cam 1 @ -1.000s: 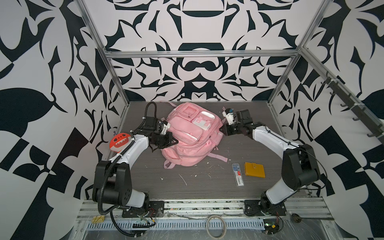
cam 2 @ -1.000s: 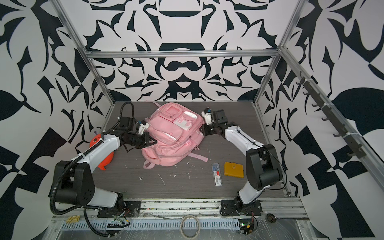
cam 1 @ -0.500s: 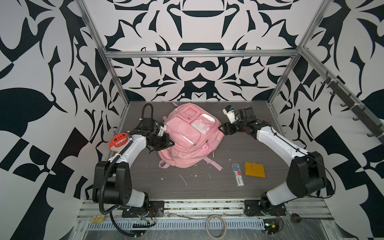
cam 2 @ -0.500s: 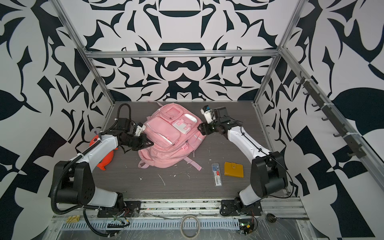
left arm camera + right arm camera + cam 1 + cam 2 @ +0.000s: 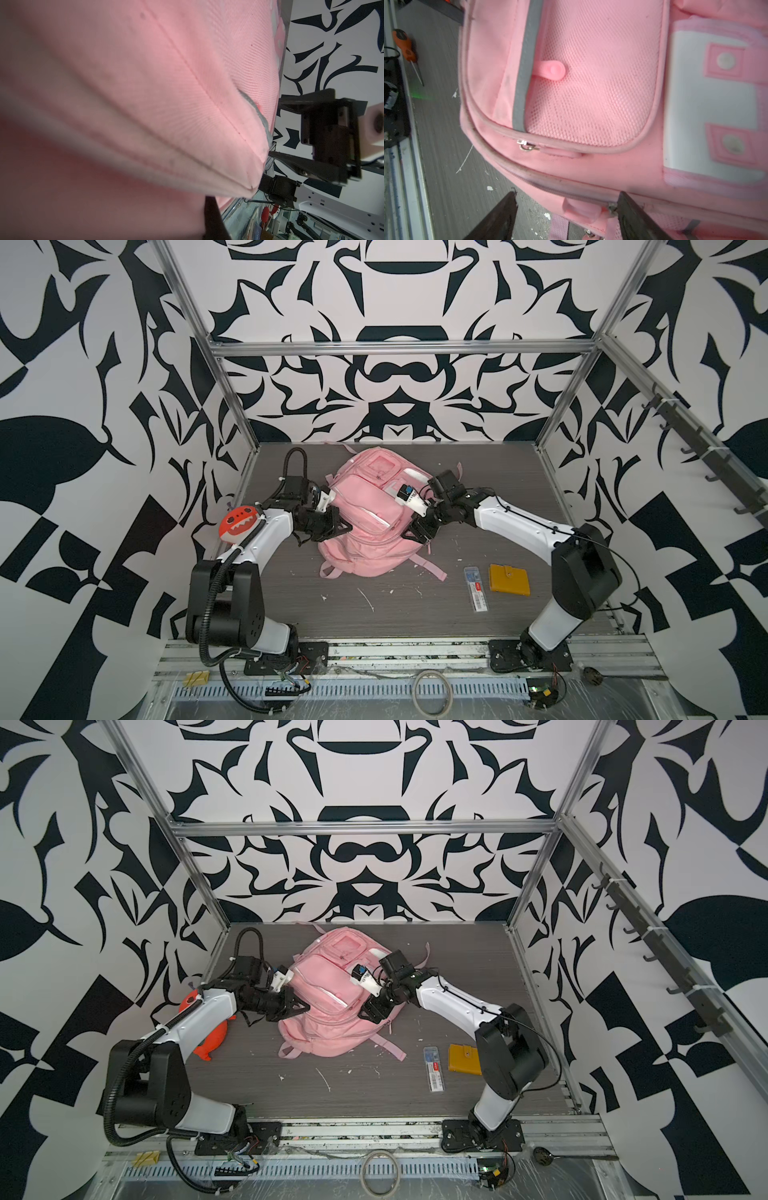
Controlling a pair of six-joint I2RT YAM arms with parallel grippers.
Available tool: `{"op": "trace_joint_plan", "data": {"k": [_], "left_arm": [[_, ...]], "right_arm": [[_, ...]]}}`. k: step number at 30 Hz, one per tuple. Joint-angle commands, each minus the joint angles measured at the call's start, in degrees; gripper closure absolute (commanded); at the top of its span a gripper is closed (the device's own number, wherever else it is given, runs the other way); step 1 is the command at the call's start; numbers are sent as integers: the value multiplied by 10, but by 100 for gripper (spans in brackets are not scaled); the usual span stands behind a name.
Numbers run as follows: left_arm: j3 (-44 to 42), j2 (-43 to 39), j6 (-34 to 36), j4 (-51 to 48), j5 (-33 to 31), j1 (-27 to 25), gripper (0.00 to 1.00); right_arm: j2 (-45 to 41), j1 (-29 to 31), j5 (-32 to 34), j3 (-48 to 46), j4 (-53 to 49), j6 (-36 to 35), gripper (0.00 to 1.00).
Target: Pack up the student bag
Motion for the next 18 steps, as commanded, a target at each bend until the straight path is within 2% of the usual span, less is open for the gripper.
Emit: {"op": "trace_joint_plan", "data": {"k": [1,11,18], "left_arm": [[-3,-4,15,1,43,-2,100],[-17,-8,11,6,50,-3,100],[-17,-10,-1,13,47,-5,100]], "right_arm": [[19,-1,-18,51,0,-31,21],[82,0,-73,130,-30,-53,25],[77,0,-92,114,-72,-83,25]]}}
